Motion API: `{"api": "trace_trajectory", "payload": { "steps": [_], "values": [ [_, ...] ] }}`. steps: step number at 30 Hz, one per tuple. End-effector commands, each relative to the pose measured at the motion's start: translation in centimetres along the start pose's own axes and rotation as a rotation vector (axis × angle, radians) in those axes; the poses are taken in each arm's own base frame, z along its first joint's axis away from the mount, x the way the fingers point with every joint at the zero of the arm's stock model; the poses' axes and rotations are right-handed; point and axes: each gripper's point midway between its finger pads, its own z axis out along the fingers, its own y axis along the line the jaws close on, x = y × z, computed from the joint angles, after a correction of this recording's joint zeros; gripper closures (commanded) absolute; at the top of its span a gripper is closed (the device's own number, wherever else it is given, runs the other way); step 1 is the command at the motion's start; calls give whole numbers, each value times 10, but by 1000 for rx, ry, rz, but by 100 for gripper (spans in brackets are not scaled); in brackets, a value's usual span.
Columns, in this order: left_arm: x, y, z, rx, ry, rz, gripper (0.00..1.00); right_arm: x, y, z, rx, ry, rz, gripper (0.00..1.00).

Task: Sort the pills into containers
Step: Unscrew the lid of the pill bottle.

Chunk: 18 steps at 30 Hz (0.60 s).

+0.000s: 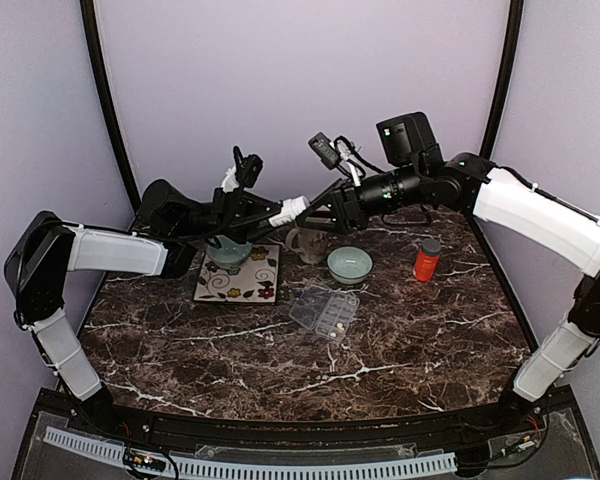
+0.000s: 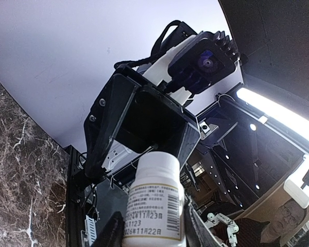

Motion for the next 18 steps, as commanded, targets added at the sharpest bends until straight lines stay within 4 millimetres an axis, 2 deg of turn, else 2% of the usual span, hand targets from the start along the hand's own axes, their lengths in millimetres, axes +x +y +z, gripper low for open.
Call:
{"api": "trace_trajectory", "payload": {
  "steps": [1, 13, 18],
  "values": [
    [0, -26, 4, 32, 27, 130, 100, -13, 13, -11, -13, -49, 2, 46],
    [-5, -6, 1, -107, -10, 237, 100, -3, 23, -28, -9, -48, 106, 44],
    [-5, -1, -1, -163, -17, 293, 100, -8, 12, -29, 19, -63, 220, 44]
  ]
}}
